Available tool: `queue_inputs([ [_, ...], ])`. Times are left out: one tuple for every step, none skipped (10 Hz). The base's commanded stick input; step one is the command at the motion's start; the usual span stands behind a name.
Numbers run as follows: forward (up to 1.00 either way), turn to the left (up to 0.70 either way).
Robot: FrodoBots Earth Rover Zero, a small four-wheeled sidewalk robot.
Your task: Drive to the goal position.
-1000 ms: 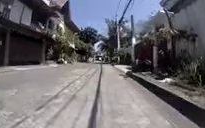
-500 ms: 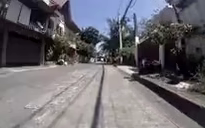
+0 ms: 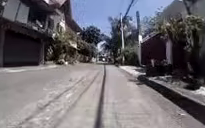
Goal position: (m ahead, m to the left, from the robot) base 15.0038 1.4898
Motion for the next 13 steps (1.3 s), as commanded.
queue_inputs([
  [1.00, -0.34],
  [1.00, -0.32],
  [1.00, -0.17],
  [1.00, -0.01],
  [1.00, 0.00],
  [1.00, 0.00],
  [1.00, 0.00],
  [1.00, 0.00],
  [1.00, 0.00],
  [1.00, 0.00],
  [1.00, 0.00],
  [1.00, 0.00],
  [1.00, 0.00],
])
